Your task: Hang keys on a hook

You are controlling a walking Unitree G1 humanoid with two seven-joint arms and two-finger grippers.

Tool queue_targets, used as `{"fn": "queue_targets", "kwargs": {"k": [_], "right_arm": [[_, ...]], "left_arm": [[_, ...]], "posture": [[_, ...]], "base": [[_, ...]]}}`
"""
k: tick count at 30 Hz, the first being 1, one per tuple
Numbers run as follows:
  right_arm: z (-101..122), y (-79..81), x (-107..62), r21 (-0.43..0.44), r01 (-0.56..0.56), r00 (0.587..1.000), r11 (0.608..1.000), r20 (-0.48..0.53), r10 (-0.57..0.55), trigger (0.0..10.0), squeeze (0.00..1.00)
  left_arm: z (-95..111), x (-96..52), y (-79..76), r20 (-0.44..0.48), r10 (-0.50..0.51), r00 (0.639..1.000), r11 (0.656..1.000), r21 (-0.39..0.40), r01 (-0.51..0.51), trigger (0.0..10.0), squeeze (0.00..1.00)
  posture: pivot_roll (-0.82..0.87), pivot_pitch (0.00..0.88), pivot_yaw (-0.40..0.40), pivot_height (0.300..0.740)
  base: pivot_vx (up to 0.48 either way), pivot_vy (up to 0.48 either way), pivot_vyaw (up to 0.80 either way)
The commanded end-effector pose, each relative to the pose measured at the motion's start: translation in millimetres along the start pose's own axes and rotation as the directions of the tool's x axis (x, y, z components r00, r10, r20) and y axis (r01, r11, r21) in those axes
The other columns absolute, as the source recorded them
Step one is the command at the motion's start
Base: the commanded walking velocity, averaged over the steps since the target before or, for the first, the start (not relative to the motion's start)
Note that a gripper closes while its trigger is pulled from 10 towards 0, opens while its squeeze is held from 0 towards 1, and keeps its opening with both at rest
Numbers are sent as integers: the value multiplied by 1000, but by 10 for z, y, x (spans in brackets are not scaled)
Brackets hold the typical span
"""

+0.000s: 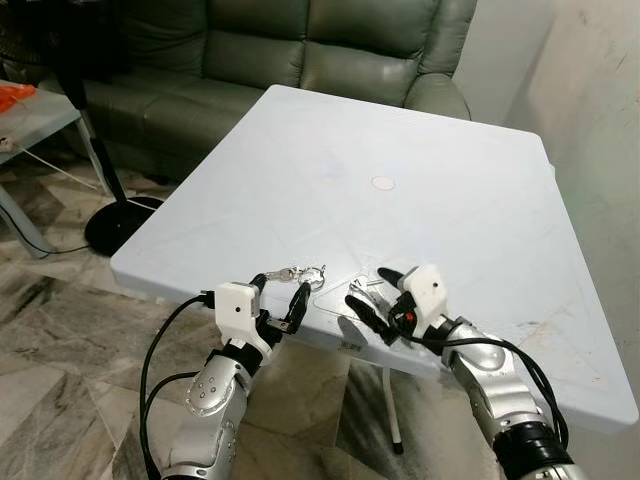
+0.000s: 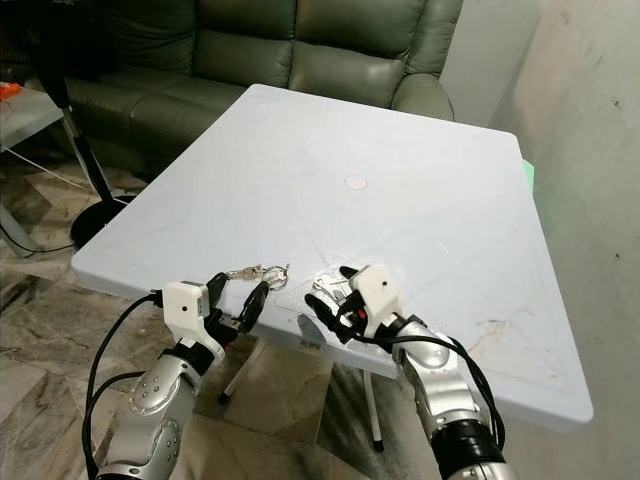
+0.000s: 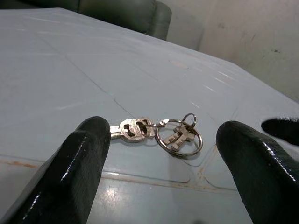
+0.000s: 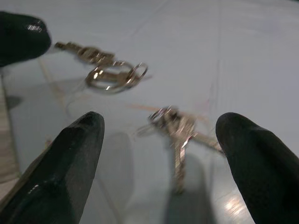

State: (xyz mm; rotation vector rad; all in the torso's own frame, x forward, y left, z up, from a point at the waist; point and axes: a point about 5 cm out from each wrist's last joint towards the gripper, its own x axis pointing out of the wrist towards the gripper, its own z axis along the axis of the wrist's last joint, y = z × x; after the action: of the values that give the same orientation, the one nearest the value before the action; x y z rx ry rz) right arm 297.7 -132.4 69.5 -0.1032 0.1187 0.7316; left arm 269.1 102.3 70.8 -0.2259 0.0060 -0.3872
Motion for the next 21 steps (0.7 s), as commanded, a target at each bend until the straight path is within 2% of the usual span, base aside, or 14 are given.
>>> {"fn": "queue_targets", "kwargs": {"k": [1, 6, 12, 16, 21], "right_arm": [[8, 56, 6, -1, -28, 1000, 1000, 3, 28, 10000, 0], [-27, 208, 60, 28, -46, 999, 999, 9, 46, 10000, 0], [-8, 300, 158, 82, -22, 999, 996, 26, 20, 10000, 0], [19, 313, 201, 96, -1, 999, 995, 36, -3, 10000, 0], [88, 252, 283, 107, 120, 991, 987, 49, -126, 10000, 0]], "left_arm": [[9, 14, -102, 7, -15, 1000, 1000, -18, 15, 10000, 0], [8, 6, -106, 4, -14, 1000, 1000, -17, 15, 10000, 0], [16, 4, -100, 4, -10, 1000, 1000, -17, 10, 10000, 0], [17, 5, -99, 3, -8, 1000, 1000, -15, 8, 10000, 0], [23, 3, -94, 3, -4, 1000, 1000, -19, 4, 10000, 0]], "posture": [[5, 42, -102, 740], [7, 41, -102, 740], [13, 40, -103, 740], [13, 41, -103, 740], [15, 42, -104, 740]], "base": [[0, 0, 0], [0, 0, 0], [0, 0, 0], [0, 0, 0], [0, 0, 0]]}}
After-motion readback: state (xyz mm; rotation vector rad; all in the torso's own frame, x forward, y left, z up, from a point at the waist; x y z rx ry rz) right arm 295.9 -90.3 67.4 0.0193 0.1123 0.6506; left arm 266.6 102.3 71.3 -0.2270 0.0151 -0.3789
